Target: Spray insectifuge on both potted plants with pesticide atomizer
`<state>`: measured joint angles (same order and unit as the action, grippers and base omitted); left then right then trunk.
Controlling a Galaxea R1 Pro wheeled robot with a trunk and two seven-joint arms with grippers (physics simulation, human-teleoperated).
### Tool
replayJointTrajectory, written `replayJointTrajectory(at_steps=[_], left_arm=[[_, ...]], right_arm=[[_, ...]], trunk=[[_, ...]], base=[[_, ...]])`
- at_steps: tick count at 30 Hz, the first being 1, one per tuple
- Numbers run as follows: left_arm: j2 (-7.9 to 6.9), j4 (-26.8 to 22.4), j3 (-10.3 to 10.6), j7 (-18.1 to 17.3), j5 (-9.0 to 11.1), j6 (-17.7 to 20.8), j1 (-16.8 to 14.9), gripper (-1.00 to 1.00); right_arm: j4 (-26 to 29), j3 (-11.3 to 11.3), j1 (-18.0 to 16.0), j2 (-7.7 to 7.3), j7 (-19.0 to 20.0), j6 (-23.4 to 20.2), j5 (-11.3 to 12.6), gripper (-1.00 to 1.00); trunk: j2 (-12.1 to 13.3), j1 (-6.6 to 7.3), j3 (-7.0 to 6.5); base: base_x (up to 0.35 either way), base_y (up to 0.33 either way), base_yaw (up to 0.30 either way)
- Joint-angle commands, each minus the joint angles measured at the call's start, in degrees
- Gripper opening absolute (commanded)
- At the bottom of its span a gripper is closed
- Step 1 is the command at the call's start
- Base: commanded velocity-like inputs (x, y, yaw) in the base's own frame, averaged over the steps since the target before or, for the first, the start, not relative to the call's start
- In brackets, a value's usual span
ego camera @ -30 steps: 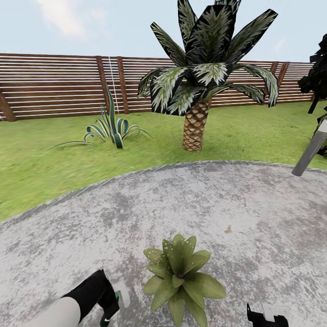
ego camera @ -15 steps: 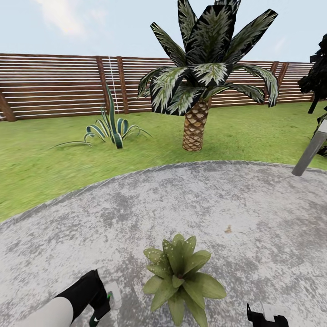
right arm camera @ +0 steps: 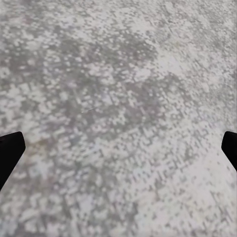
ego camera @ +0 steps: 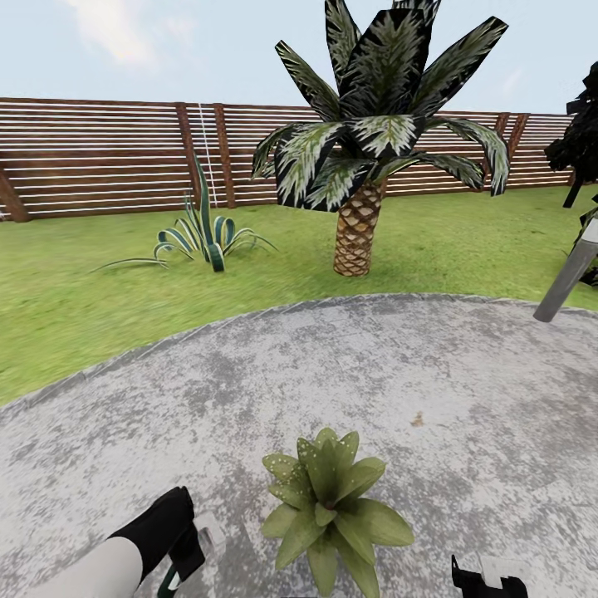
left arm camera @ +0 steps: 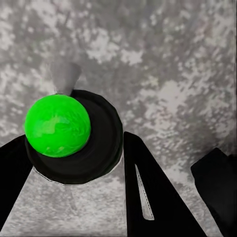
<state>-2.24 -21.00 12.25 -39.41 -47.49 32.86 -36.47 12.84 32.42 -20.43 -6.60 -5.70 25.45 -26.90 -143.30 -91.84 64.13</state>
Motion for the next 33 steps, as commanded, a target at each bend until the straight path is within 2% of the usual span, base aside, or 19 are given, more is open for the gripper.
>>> replayJointTrajectory(at_steps=[1, 4, 8, 18, 33], left_arm=[[0.24, -0.15, 0.1, -0.48, -0.5, 0.13, 0.03, -1.0], [2.02, -0.13, 0.19, -0.49, -0.7, 0.24, 0.07, -1.0], [3.04, -0.17, 0.24, -0.43, -0.76, 0.27, 0.08, -1.0], [3.07, -0.18, 0.41, -0.24, -0.84, 0.23, 0.17, -1.0], [3.08, -0.08, 0.42, 0.82, -0.85, 0.38, 0.25, -1.0]], right_arm=[[-0.09, 0.28, -0.05, 0.0, -0.27, 0.21, -0.61, 1.0], [-0.09, 0.28, -0.05, 0.0, -0.27, 0.21, -0.61, 1.0], [-0.09, 0.28, -0.05, 0.0, -0.27, 0.21, -0.61, 1.0], [-0.09, 0.28, -0.05, 0.0, -0.28, 0.21, -0.61, 1.0], [-0.09, 0.28, -0.05, 0.0, -0.27, 0.21, -0.61, 1.0]], trunk=[[-0.02, 0.01, 0.05], [-0.02, 0.01, 0.05], [-0.02, 0.01, 0.05], [-0.02, 0.01, 0.05], [-0.02, 0.01, 0.05]], base=[[0.0, 0.0, 0.0], [0.0, 0.0, 0.0], [0.0, 0.0, 0.0], [0.0, -0.033, 0.023], [0.0, -0.033, 0.24]])
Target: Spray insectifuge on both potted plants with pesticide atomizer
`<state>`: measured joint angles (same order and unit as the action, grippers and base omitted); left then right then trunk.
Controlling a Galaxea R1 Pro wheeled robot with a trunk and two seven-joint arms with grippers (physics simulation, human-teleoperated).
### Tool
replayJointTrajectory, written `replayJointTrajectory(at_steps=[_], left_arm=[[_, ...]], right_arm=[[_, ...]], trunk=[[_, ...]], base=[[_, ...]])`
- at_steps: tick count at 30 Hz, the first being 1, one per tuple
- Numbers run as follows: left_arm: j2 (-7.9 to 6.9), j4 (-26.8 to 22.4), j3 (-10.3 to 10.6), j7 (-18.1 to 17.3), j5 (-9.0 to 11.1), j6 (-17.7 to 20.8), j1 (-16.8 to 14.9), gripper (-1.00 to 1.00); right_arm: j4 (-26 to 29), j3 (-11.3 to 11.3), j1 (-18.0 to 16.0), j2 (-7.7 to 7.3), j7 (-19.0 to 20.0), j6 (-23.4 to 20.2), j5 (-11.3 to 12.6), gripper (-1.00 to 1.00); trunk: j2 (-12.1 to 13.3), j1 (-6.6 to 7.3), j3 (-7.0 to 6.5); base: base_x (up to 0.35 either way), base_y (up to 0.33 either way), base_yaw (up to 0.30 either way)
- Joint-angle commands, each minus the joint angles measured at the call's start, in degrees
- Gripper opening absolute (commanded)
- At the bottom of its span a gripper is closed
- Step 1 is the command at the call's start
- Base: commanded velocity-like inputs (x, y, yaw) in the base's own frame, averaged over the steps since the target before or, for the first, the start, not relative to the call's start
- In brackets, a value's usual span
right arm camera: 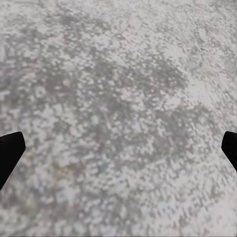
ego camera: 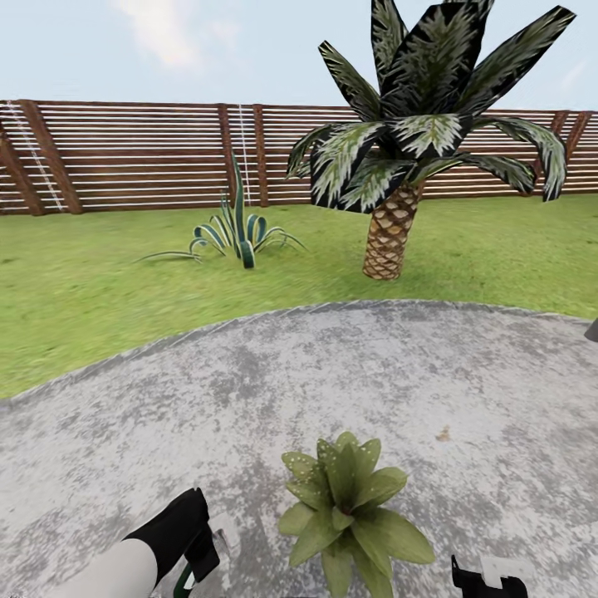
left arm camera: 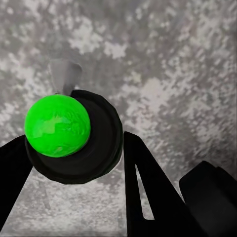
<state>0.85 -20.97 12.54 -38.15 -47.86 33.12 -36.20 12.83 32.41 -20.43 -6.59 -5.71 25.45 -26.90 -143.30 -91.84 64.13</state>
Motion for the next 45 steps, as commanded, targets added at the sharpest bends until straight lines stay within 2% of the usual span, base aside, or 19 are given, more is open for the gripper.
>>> replayJointTrajectory(at_steps=[1, 13, 18, 25, 34, 39, 45], left_arm=[[0.01, -0.07, 0.12, -0.44, -0.48, 0.07, 0.03, -1.0], [-0.1, -0.2, 0.2, -0.44, -0.48, 0.1, 0.08, -1.0], [-0.07, -0.21, 0.15, -0.38, -0.48, 0.11, 0.08, -1.0], [-0.73, -0.29, -0.27, -0.13, -0.47, 0.61, -0.43, -1.0], [-0.71, 0.03, -0.69, 3.19, -0.31, 0.63, -0.3, -1.0], [-1.79, 0.15, -0.76, 3.25, -0.29, 0.63, -0.21, -1.0], [-1.37, 0.14, -0.73, 3.26, -0.22, 0.63, -0.18, -1.0]], right_arm=[[-0.09, 0.29, -0.05, 0.0, -0.26, 0.21, -0.61, 1.0], [-0.09, 0.29, -0.05, 0.0, -0.27, 0.21, -0.61, 1.0], [-0.09, 0.29, -0.05, 0.0, -0.26, 0.21, -0.61, 1.0], [-0.09, 0.29, -0.05, 0.0, -0.28, 0.21, -0.61, 1.0], [-0.09, 0.36, -0.05, 0.0, -0.28, 0.21, -0.61, 1.0], [-0.09, 0.32, -0.05, 0.0, -0.31, 0.21, -0.61, 1.0], [-0.09, 0.32, -0.05, 0.0, -0.32, 0.21, -0.61, 1.0]], trunk=[[-0.02, 0.01, 0.05], [-0.02, 0.01, 0.05], [-0.02, 0.01, 0.05], [-0.02, 0.01, 0.05], [-0.02, 0.01, 0.05], [-0.02, 0.01, 0.05], [-0.02, 0.01, 0.05]], base=[[0.0, -0.006, 0.044], [-0.015, -0.216, 0.011], [-0.194, -0.188, 0.188], [-0.023, -0.016, 0.263], [0.0, 0.0, 0.058], [0.0, 0.0, 0.07], [0.0, 0.0, 0.262]])
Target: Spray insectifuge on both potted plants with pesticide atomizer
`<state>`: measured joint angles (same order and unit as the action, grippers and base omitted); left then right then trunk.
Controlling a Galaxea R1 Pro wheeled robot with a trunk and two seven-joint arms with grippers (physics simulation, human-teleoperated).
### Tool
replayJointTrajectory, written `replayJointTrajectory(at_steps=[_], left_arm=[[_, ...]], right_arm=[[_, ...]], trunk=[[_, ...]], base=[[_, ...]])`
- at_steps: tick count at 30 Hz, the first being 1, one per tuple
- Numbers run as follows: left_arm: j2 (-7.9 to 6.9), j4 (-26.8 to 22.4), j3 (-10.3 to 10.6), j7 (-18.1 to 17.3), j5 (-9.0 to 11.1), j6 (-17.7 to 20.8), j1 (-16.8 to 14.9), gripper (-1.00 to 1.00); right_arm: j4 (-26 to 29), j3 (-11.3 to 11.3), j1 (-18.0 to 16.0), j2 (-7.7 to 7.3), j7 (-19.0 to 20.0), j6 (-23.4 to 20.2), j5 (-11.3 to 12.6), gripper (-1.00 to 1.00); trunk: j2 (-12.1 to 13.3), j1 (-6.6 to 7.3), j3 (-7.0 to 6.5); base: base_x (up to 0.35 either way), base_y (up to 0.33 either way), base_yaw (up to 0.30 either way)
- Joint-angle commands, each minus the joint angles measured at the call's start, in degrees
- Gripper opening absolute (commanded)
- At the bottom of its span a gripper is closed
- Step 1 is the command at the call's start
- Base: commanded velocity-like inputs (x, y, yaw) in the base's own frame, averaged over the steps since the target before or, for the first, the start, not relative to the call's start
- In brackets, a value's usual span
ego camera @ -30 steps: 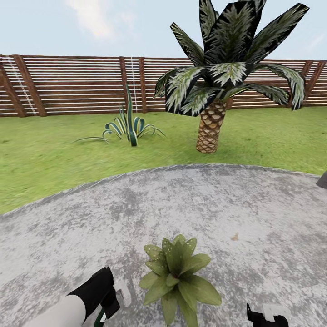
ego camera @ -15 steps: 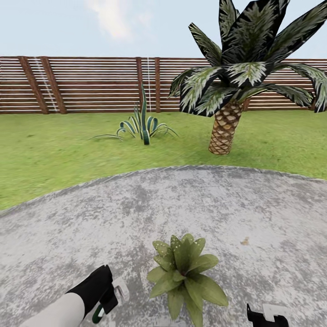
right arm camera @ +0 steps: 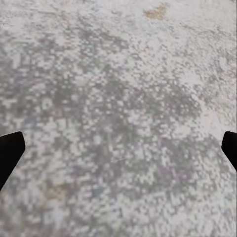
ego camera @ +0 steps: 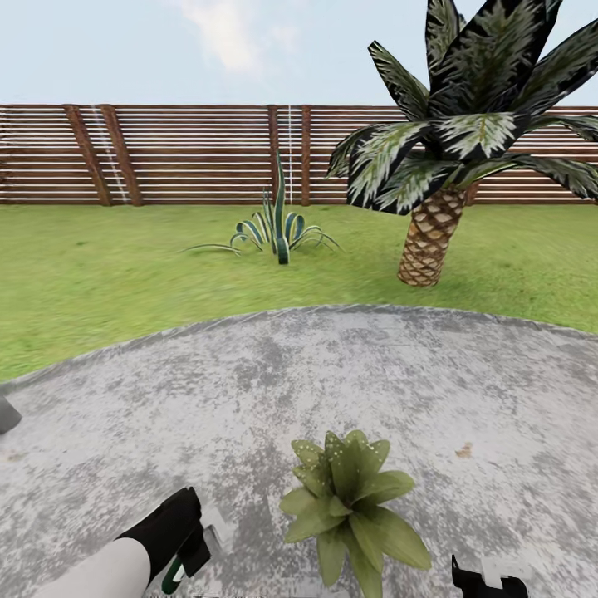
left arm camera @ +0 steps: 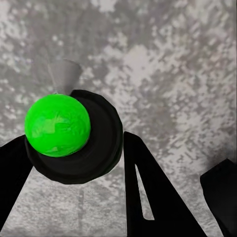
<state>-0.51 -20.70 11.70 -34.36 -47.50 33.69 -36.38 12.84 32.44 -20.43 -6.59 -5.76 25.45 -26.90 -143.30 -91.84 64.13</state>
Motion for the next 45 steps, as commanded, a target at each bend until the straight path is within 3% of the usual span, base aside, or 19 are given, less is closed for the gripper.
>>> replayJointTrajectory(at_steps=[1, 26, 39, 45], left_arm=[[0.01, -0.13, 0.11, -0.53, -0.58, 0.06, 0.0, -1.0], [0.33, 0.05, 0.4, -0.46, -0.67, 0.06, 0.3, -1.0], [0.27, -0.24, 0.04, -0.53, -0.3, 0.06, 0.27, -1.0], [0.24, -0.34, -0.15, -0.53, -0.16, 0.06, 0.26, -1.0]], right_arm=[[-0.09, 0.27, -0.05, 0.0, -0.28, 0.21, -0.61, 1.0], [-0.09, 0.34, -0.05, 0.0, -0.26, 0.21, -0.61, 1.0], [0.0, 0.34, -0.05, -0.07, -0.3, 0.21, -0.52, 1.0], [-0.02, 0.34, -0.05, -0.08, -0.3, 0.21, -0.52, 1.0]], trunk=[[-0.02, 0.01, 0.05], [-0.02, 0.01, 0.05], [-0.02, 0.01, 0.05], [-0.02, 0.01, 0.05]], base=[[0.0, 0.0, 0.275], [-0.005, -0.089, 0.023], [0.0, -0.01, 0.127], [0.0, -0.239, 0.084]])
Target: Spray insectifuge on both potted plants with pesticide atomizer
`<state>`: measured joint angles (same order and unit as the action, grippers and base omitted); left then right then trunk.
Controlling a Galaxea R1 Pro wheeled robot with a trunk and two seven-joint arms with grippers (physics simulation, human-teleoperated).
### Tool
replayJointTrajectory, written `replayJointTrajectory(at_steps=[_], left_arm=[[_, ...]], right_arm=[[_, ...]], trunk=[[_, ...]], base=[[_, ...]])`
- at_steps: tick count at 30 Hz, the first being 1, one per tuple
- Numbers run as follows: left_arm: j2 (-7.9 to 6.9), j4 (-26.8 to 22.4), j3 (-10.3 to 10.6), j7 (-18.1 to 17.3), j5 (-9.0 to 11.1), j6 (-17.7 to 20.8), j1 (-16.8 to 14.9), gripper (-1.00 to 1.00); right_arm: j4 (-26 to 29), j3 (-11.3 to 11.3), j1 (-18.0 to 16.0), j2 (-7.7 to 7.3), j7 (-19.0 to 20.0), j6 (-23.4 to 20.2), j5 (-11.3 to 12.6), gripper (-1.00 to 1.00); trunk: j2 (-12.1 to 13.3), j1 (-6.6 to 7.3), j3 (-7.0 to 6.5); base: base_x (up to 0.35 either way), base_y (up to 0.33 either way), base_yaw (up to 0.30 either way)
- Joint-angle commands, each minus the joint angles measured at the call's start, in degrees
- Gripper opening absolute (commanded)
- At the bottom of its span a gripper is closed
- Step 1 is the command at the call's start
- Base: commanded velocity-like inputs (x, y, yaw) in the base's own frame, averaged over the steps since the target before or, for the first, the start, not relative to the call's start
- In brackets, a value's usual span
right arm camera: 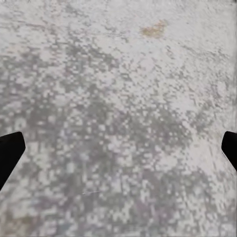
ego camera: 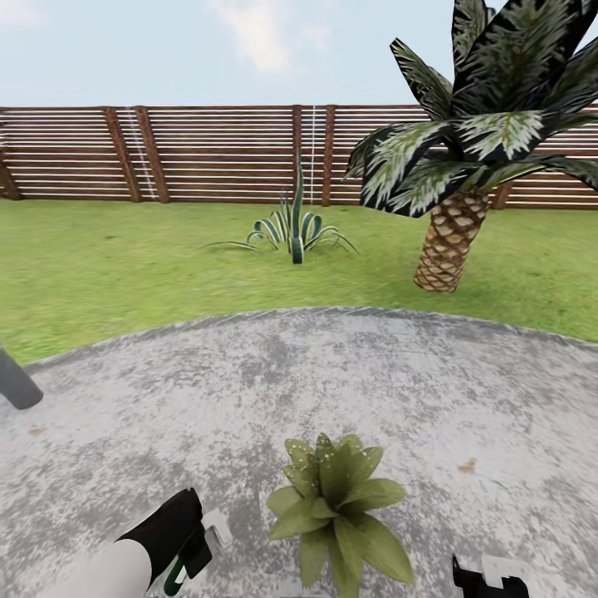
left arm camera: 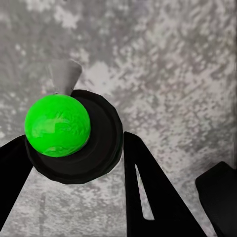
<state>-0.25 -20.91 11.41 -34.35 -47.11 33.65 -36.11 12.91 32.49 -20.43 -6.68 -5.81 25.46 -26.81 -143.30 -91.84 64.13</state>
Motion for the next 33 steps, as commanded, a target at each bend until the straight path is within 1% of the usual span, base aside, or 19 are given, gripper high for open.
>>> replayJointTrajectory(at_steps=[1, 10, 16, 20, 22, 25, 28, 33], left_arm=[[-0.02, -0.15, 0.12, -0.54, -0.54, 0.1, -0.02, -1.0], [-0.17, -0.18, 0.1, -0.54, -0.53, 0.1, -0.02, -1.0], [-0.19, -0.17, 0.1, -0.54, -0.53, 0.1, -0.02, -1.0], [-0.3, -0.17, 0.04, -0.54, -0.45, 0.08, -0.02, -1.0], [-0.31, -0.18, -0.44, -0.54, -0.38, 0.04, -0.02, -1.0], [-0.35, -0.21, -2.21, -0.54, -0.34, 0.02, -0.02, -1.0], [-0.25, -0.22, -3.52, -0.61, -0.27, -0.3, -0.02, -1.0], [-0.04, -0.27, -3.78, -0.95, -0.14, -0.41, -0.02, -1.0]], right_arm=[[-0.11, 0.29, -0.04, 0.0, -0.26, 0.21, -0.61, 1.0], [-0.17, 0.29, -0.04, 0.0, -0.26, 0.21, -0.63, 1.0], [-0.17, 0.29, -0.04, 0.0, -0.26, 0.21, -0.66, 1.0], [-0.17, 0.29, -0.08, 0.09, -0.26, 0.21, -0.61, 1.0], [-0.17, 0.29, -0.07, 0.09, -0.26, 0.21, -0.61, 1.0], [-0.17, 0.29, -0.05, 0.09, -0.26, 0.21, -0.62, 1.0], [-0.17, 0.29, -0.05, 0.09, -0.24, 0.21, -0.68, 1.0], [-0.17, 0.29, -0.04, 0.09, -0.25, 0.21, -0.69, 1.0]], trunk=[[-0.02, 0.01, 0.05], [-0.02, 0.01, 0.05], [-0.02, 0.01, 0.05], [-0.02, 0.01, 0.05], [-0.02, 0.01, 0.05], [-0.02, 0.01, 0.05], [-0.02, 0.01, 0.05], [-0.02, 0.01, 0.05]], base=[[-0.005, -0.271, 0.246], [-0.154, -0.231, 0.273], [-0.045, -0.031, 0.266], [-0.001, 0.0, 0.031], [0.0, 0.0, 0.001], [0.0, -0.006, 0.0], [-0.04, -0.142, 0.0], [-0.041, -0.247, 0.0]])
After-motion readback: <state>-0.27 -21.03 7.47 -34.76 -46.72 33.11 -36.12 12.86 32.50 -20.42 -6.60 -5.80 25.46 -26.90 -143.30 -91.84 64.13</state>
